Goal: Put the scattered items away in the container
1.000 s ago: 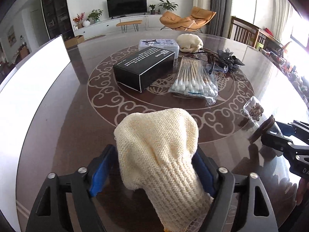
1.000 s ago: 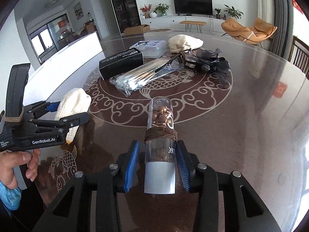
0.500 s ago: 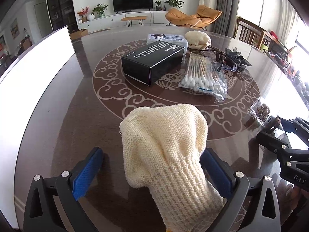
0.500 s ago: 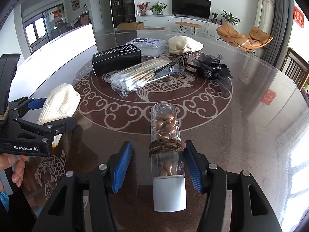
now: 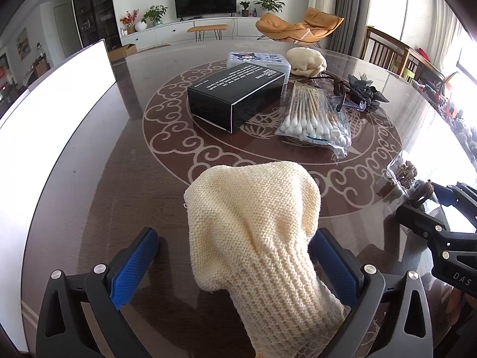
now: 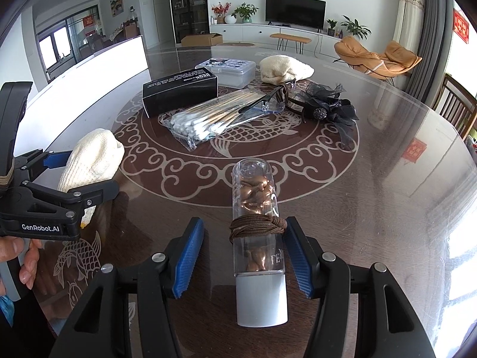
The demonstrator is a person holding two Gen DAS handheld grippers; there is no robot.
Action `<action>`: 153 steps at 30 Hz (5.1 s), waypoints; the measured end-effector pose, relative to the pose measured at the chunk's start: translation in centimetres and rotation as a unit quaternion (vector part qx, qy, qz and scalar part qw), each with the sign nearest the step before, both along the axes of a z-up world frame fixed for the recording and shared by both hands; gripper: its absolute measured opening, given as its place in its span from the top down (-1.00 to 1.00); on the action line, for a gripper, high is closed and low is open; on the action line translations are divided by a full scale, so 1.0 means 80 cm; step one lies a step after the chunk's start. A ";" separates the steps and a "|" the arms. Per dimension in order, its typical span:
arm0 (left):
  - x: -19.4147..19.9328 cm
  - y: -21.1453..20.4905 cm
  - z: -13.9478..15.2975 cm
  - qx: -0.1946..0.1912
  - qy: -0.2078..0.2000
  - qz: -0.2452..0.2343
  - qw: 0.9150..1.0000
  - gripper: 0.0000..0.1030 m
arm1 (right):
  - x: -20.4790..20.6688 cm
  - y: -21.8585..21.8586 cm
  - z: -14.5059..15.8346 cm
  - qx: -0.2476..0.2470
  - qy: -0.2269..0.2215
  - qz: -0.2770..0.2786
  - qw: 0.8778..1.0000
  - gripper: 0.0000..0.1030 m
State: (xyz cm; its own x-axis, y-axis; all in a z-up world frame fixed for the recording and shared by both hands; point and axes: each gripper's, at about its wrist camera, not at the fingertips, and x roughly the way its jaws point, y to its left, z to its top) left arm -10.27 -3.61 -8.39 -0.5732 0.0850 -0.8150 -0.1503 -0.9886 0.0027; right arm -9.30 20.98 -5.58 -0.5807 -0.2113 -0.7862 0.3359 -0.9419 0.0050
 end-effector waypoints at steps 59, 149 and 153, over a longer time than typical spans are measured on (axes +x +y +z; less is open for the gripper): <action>0.009 0.002 0.024 0.043 -0.019 -0.045 0.998 0.20 | 0.009 0.008 0.013 -0.024 -0.026 -0.004 0.999 0.36; -0.086 0.040 0.003 0.001 0.002 -0.003 1.000 -1.00 | -0.026 0.075 -0.004 -0.027 0.001 -0.125 0.992 -0.08; -0.087 0.040 0.004 0.000 0.002 -0.002 1.000 -1.00 | -0.026 0.069 -0.004 -0.014 0.000 -0.123 0.992 -0.12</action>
